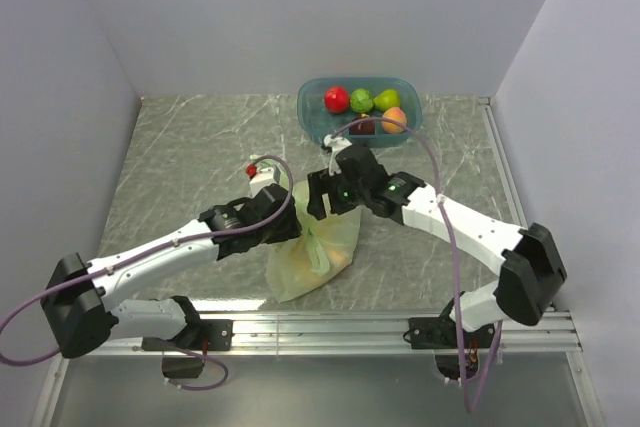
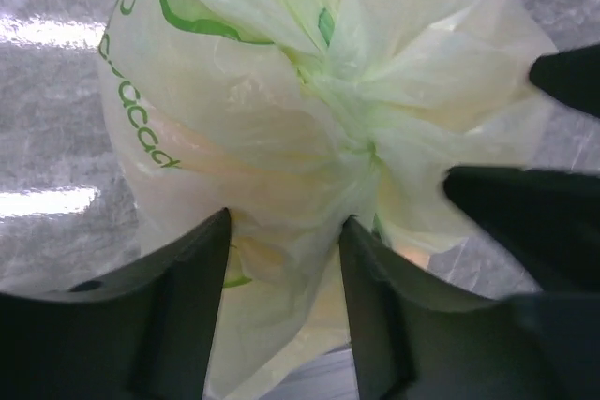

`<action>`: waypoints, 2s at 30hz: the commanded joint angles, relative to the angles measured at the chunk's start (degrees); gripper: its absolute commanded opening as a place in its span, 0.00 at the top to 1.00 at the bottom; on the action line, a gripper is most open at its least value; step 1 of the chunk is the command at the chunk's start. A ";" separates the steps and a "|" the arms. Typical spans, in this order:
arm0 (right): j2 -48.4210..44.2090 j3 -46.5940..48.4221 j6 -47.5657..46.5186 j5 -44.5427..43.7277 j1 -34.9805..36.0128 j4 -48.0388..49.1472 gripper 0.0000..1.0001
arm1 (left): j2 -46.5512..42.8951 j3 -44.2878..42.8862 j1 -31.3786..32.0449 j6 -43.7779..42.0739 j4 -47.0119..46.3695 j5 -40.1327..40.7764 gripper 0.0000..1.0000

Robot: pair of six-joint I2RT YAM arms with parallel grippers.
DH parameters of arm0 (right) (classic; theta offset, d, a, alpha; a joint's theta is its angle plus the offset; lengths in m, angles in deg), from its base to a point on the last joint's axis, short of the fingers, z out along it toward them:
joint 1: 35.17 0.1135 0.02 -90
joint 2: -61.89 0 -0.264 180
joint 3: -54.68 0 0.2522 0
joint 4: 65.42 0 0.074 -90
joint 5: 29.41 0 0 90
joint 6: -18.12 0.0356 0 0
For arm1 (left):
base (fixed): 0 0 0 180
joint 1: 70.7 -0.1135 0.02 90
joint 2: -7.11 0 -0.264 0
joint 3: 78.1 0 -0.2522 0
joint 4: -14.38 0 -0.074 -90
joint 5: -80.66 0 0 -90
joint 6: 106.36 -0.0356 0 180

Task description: Untie the knot of the plastic bag and take out the fruit

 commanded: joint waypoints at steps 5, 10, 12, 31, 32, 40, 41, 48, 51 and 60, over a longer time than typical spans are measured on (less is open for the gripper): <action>5.49 -1.21 -1.71 -3.68 1.35 1.98 0.75 | 0.11 0.05 -2.06 -1.90 -2.20 -0.42 0.91; -0.91 -6.38 1.18 -9.93 -5.32 1.63 1.00 | -5.50 2.85 -11.34 -4.63 -0.18 1.34 1.00; -6.16 -9.02 3.38 -9.94 -9.96 1.98 1.00 | -7.27 4.26 -15.75 -6.21 0.44 2.22 1.00; -22.72 -6.34 -2.55 -5.36 -2.36 -8.03 0.22 | -12.80 -6.27 -36.53 -20.63 -7.13 -23.61 0.15; -21.93 -4.48 -4.41 -5.45 -2.26 -8.56 0.21 | -13.33 -6.89 -35.82 -19.50 -4.33 -23.53 0.09; -5.86 8.71 -19.00 -5.45 0.11 -7.61 0.18 | -13.79 -1.89 -24.58 -4.47 -0.61 -17.38 0.10; -4.19 9.42 -19.46 -5.37 0.55 -7.16 0.18 | -13.08 -1.27 -23.87 -3.15 -1.22 -17.03 0.10; 8.64 10.93 -21.22 -7.21 0.73 -5.06 0.21 | -5.96 4.69 -16.22 -1.73 -3.16 -13.78 0.10; 9.36 9.17 -20.08 -9.75 0.47 -2.86 0.50 | -3.41 9.61 -14.98 -0.59 -4.13 -12.90 0.14; -6.70 -5.04 -3.83 -5.76 -16.21 1.18 1.00 | -2.97 17.89 -16.21 4.77 -4.30 -4.46 0.99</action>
